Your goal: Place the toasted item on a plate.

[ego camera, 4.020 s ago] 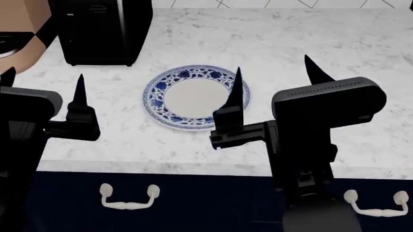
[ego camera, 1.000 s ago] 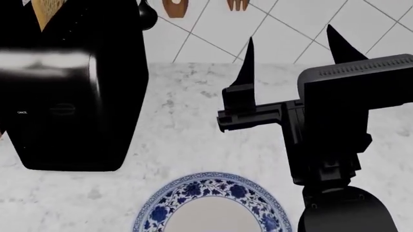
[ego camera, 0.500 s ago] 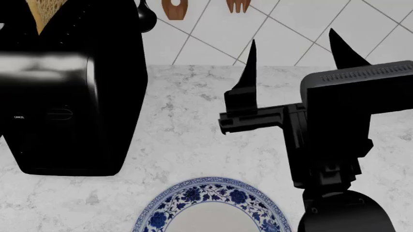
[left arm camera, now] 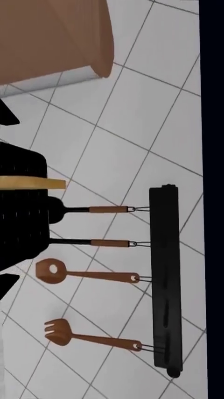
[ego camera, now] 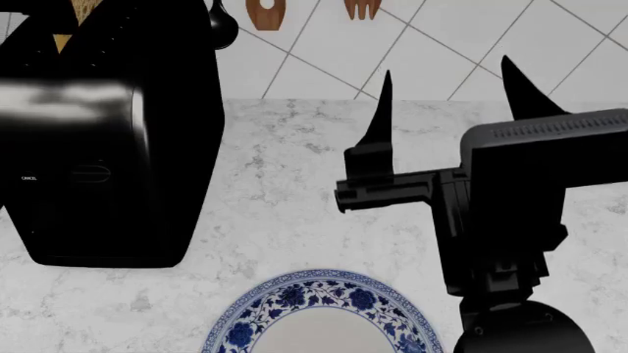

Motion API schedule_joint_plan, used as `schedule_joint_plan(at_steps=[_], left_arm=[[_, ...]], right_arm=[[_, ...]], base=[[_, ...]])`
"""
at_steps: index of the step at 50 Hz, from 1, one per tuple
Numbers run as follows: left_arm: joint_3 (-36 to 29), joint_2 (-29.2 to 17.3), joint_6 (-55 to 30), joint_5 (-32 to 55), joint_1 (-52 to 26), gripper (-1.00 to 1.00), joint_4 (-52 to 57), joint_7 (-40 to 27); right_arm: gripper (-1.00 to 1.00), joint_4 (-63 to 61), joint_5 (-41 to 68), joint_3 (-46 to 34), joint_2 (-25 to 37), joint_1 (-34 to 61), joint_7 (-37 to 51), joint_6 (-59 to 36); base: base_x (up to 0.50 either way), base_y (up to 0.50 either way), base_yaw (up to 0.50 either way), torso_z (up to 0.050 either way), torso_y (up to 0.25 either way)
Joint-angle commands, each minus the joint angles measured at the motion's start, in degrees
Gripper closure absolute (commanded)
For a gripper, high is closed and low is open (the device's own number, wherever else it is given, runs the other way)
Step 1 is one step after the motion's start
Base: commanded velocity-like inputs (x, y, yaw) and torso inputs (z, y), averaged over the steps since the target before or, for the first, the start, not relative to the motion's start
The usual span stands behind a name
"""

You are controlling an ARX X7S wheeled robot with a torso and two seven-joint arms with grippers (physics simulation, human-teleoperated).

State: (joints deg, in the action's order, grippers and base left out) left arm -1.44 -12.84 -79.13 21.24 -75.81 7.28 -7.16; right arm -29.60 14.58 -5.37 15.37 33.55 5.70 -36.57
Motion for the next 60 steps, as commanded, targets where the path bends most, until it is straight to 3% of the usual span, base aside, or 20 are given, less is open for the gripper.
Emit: schedule_joint_plan(at_steps=[1, 6, 17, 60], left_arm=[[-4.4, -0.3, 5.5, -1.4, -3.4, -1.00, -10.3, 1.9], [-6.1, 0.3, 13.2, -3.6, -6.2, -1.00, -21.1, 2.9], [-8.1, 0.7, 20.2, -5.5, -7.1, -1.00, -31.3, 3.9], [-11.9, 2.4, 30.9, -7.4, -7.2, -1.00, -46.6, 6.0]], right_arm=[[-1.00, -0.2, 0.5, 0.2, 0.2, -0.9, 0.2, 0.6], [-1.00, 0.0, 0.5, 0.0, 0.2, -0.9, 0.3, 0.9], [-1.00, -0.2, 0.8, -0.1, 0.5, -0.5, 0.6, 0.4], [-1.00, -1.8, 2.0, 1.0, 2.0, -4.0, 1.8, 1.7]], base=[[0.00, 0.00, 0.00, 0.000, 0.000], [0.00, 0.00, 0.00, 0.000, 0.000], [0.00, 0.00, 0.00, 0.000, 0.000], [0.00, 0.00, 0.00, 0.000, 0.000]])
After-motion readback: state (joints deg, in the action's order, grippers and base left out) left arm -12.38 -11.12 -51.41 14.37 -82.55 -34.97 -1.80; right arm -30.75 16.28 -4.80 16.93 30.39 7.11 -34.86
